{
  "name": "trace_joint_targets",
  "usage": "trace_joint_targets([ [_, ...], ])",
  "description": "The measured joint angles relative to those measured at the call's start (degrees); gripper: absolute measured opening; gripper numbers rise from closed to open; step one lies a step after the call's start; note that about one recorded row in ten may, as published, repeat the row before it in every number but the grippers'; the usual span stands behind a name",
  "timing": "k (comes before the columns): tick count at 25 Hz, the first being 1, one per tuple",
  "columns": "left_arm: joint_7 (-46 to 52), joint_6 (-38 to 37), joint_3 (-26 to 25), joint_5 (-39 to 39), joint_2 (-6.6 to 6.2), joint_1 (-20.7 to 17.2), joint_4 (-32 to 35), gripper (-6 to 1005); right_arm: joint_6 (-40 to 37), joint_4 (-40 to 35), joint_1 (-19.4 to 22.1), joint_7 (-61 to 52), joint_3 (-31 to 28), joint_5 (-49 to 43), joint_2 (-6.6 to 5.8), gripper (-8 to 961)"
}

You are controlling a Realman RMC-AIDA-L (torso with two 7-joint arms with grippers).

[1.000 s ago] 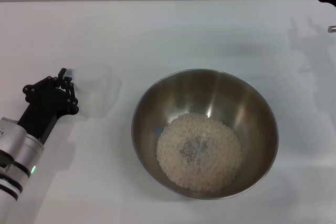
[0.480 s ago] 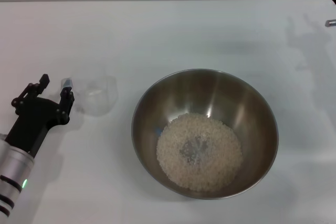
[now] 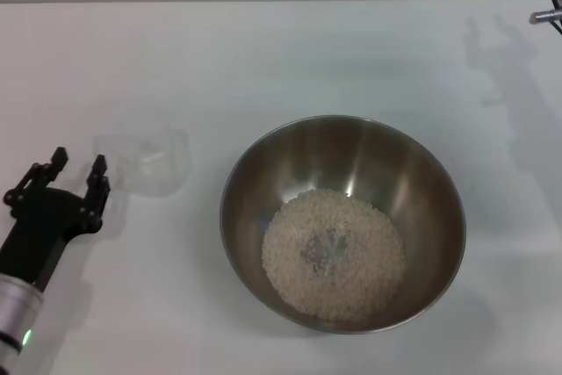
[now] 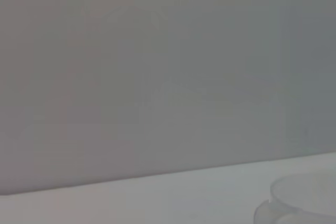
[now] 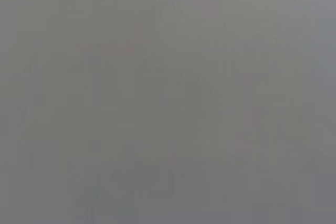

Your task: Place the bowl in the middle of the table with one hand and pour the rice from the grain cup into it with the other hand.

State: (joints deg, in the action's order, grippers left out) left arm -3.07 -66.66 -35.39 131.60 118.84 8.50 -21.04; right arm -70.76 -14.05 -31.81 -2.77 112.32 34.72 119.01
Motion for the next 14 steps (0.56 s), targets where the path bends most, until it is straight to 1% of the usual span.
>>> trace_joint_targets([
  [2,0.0,-0.76,0.0,0.01,-0.03,-0.47,0.05,480,0.06,0.08,-0.3,0.05,-0.01,0.0,0.02,391],
  [3,0.19,-2.59,0.0,0.07,-0.08,-1.57,0.05,480,0.08,0.08,-0.42,0.14,-0.01,0.0,0.05,391],
  [8,1.42,-6.52,0.93,0.14,-0.18,-3.61,0.35,480,0.1,0.04,-0.42,0.32,-1.07,0.0,-0.01,391],
  [14,1.55,-10.78,2.16,0.16,-0.13,-4.3,0.39,480,0.07,0.25,0.0,0.12,-2.22,-0.2,-0.01,391],
])
